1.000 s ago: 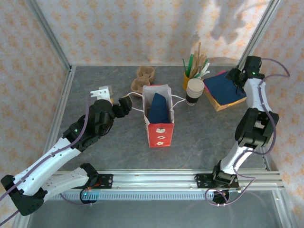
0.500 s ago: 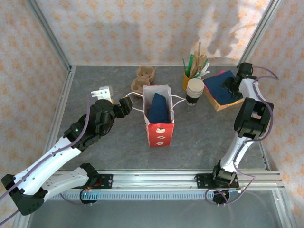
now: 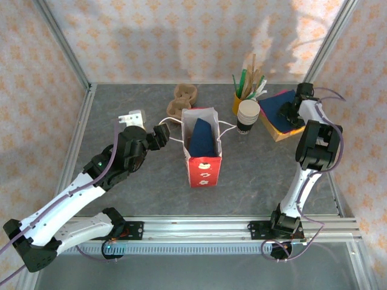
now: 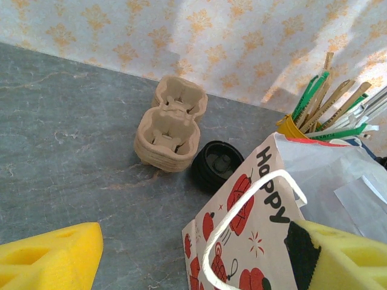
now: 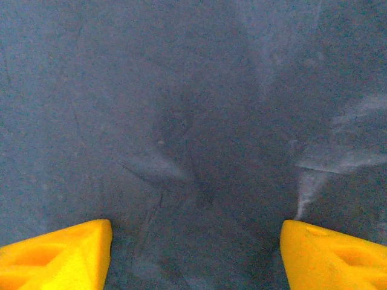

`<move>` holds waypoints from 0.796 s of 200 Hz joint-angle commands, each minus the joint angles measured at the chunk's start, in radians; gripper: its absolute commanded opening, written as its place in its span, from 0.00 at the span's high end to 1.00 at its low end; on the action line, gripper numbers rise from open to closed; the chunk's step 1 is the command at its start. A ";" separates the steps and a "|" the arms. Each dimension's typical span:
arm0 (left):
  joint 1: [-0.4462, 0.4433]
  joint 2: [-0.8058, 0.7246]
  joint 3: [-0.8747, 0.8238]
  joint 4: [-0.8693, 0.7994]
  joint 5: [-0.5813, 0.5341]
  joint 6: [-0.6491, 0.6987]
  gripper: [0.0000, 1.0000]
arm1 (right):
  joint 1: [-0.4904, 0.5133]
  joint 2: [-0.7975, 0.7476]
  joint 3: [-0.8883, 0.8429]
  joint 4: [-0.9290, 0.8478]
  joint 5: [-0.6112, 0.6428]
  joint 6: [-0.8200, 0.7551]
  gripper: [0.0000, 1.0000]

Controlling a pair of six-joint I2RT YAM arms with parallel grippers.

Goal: Pack the takeout coffee

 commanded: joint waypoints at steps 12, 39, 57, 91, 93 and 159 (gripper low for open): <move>0.011 0.006 0.037 -0.019 0.008 0.011 0.18 | 0.012 0.033 0.008 -0.026 0.015 -0.018 0.32; 0.011 0.012 0.040 -0.016 0.010 0.011 0.18 | 0.010 0.032 0.010 -0.038 0.018 -0.025 0.43; 0.011 0.017 0.043 -0.015 0.012 0.012 0.18 | 0.011 0.020 0.013 -0.043 0.020 -0.027 0.48; 0.011 0.025 0.043 -0.007 0.019 0.012 0.18 | 0.011 -0.010 0.030 -0.046 0.020 -0.027 0.60; 0.011 0.025 0.043 -0.005 0.020 0.013 0.18 | 0.011 -0.011 0.032 -0.046 0.020 -0.026 0.61; 0.012 0.015 0.015 0.008 0.020 0.004 0.18 | 0.003 -0.063 0.062 -0.050 0.013 -0.018 0.71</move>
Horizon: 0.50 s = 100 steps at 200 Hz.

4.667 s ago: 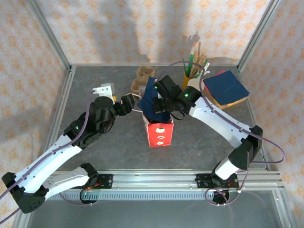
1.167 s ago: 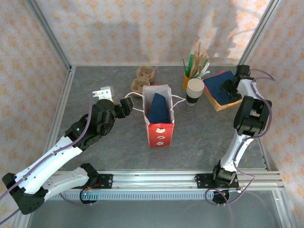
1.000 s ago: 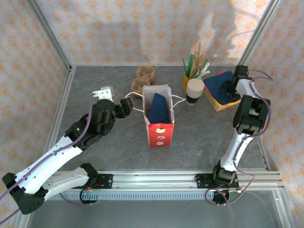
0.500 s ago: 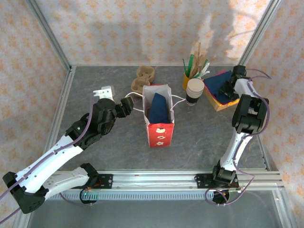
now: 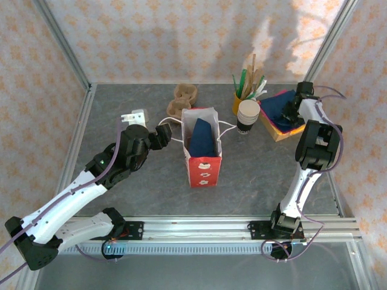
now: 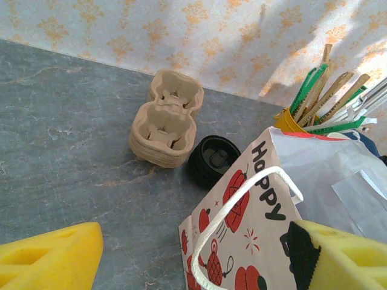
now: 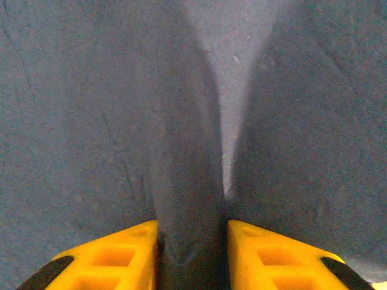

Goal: Pack the takeout coffee

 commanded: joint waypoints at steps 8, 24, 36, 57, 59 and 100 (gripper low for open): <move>0.011 -0.008 0.000 0.008 0.005 0.001 0.18 | 0.001 -0.066 0.035 -0.022 -0.013 0.006 0.73; 0.011 -0.010 -0.004 0.004 0.004 -0.006 0.19 | -0.002 -0.072 0.037 -0.022 -0.019 0.007 0.75; 0.011 -0.015 -0.004 0.001 -0.001 -0.006 0.19 | -0.002 -0.079 0.037 -0.022 -0.019 0.009 0.77; 0.011 -0.026 -0.004 -0.001 -0.005 -0.004 0.18 | -0.003 -0.097 0.029 -0.014 -0.025 0.012 0.83; 0.011 -0.026 -0.005 0.000 -0.006 -0.004 0.18 | -0.003 -0.099 0.027 -0.012 -0.026 0.013 0.84; 0.011 -0.032 -0.004 -0.003 -0.007 -0.004 0.18 | -0.005 -0.159 0.026 -0.010 -0.033 0.019 0.92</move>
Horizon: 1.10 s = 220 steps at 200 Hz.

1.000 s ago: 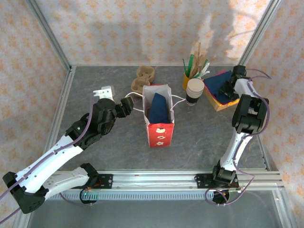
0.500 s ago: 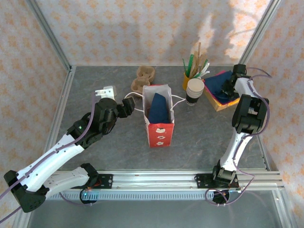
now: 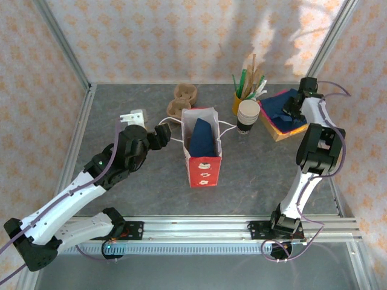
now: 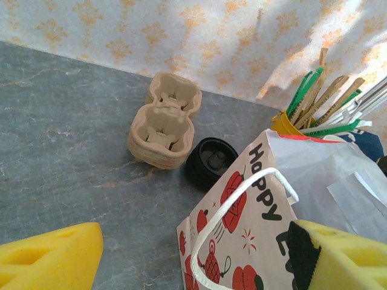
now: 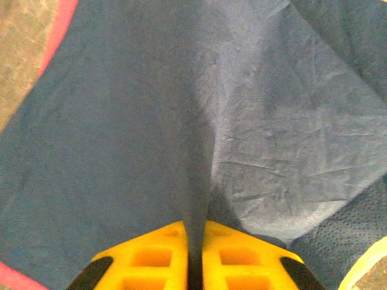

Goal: Pack the takeout coffee

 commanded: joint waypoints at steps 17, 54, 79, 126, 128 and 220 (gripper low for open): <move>0.011 -0.017 -0.003 -0.005 -0.012 -0.003 0.18 | -0.005 -0.116 0.031 -0.011 -0.003 0.009 0.98; 0.012 -0.021 0.001 -0.007 -0.013 -0.001 0.18 | -0.007 -0.216 0.055 -0.031 -0.010 0.011 1.00; 0.011 -0.022 0.005 -0.006 -0.014 0.000 0.18 | -0.007 -0.294 0.073 -0.049 -0.058 0.016 1.00; 0.011 -0.025 0.010 -0.005 -0.017 0.000 0.18 | -0.007 -0.461 0.067 -0.047 -0.268 0.039 1.00; 0.011 -0.026 0.011 -0.005 -0.017 0.000 0.18 | -0.007 -0.470 0.066 -0.046 -0.276 0.043 1.00; 0.011 -0.019 0.017 0.009 -0.012 0.001 0.18 | 0.089 -0.685 0.035 0.075 -0.833 0.220 1.00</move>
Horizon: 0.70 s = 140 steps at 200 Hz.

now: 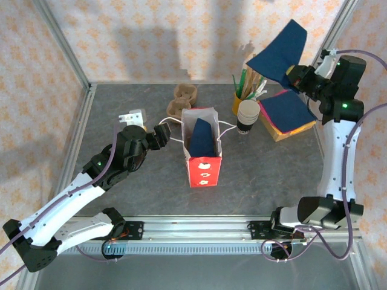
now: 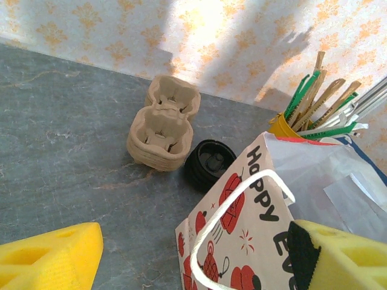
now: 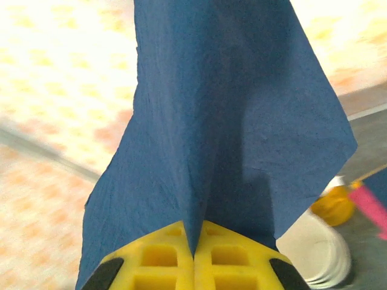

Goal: Pack the takeout coffee

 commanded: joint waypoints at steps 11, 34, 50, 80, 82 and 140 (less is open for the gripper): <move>0.011 -0.010 0.018 0.009 -0.013 0.001 0.18 | 0.090 -0.071 -0.043 0.118 -0.229 0.142 1.00; 0.011 -0.005 0.020 0.015 -0.013 0.001 0.18 | 0.210 -0.118 -0.111 0.212 -0.230 0.261 1.00; 0.011 0.001 0.024 0.016 -0.011 0.001 0.18 | 0.310 -0.125 -0.136 0.223 -0.211 0.316 1.00; 0.011 0.006 0.025 0.014 -0.004 -0.003 0.19 | 0.501 -0.126 -0.158 0.224 -0.138 0.376 1.00; 0.011 0.006 0.025 0.015 -0.005 -0.004 0.19 | 0.513 -0.126 -0.158 0.224 -0.133 0.377 1.00; 0.011 -0.010 0.025 0.009 -0.010 -0.006 0.19 | 0.718 -0.122 -0.171 0.139 0.034 0.393 1.00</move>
